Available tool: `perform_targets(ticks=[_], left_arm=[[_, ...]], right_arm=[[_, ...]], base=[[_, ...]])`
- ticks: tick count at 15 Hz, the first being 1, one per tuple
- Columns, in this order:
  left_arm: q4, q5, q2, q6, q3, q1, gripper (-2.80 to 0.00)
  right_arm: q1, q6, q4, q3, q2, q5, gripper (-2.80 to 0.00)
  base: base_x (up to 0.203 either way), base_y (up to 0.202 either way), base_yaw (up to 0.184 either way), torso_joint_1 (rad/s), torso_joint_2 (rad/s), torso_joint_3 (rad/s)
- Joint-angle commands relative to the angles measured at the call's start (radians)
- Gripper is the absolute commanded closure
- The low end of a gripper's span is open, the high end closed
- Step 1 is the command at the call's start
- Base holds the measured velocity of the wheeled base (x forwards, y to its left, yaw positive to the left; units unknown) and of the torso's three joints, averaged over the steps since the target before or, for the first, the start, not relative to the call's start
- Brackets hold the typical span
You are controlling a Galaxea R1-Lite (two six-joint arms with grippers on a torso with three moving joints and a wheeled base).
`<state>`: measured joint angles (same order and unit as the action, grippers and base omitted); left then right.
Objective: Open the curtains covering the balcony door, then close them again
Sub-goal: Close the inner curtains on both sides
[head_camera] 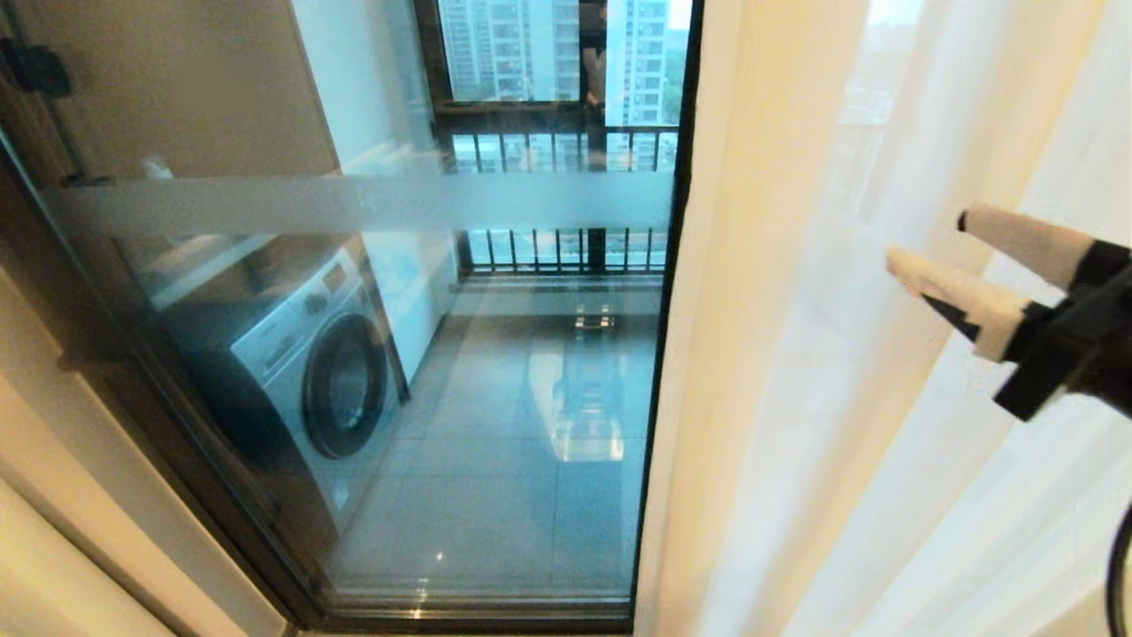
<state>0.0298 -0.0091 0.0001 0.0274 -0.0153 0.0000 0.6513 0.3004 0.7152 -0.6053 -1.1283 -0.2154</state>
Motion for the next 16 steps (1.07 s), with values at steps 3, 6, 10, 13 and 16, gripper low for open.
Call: perform_targets(ticks=[3,6,10,13,16], left_arm=[[0.001,0.000,0.000,0.000,0.000,0.000,0.00],[0.001,0.000,0.000,0.000,0.000,0.000,0.00],[0.000,0.000,0.000,0.000,0.000,0.000,0.00],[0.001,0.000,0.000,0.000,0.000,0.000,0.00],[-0.001,0.000,0.000,0.000,0.000,0.000,0.00]], right_arm=[[-0.210,0.001,-0.110,0.181,0.355,-0.005,0.00],[-0.418,-0.005,-0.138,0.319,0.487,0.003,0.00],[-0.496,-0.031,-0.143,0.525,0.667,0.021,0.00],[-0.500,-0.049,-0.189,0.595,0.809,0.026,0.00],[-0.504,-0.118,-0.350,0.605,0.846,0.026,0.00]], base=[[0.000,0.000,0.000,0.000,0.00,0.000],[0.000,0.000,0.000,0.000,0.00,0.000],[0.000,0.000,0.000,0.000,0.00,0.000],[0.000,0.000,0.000,0.000,0.00,0.000],[0.000,0.000,0.000,0.000,0.00,0.000]])
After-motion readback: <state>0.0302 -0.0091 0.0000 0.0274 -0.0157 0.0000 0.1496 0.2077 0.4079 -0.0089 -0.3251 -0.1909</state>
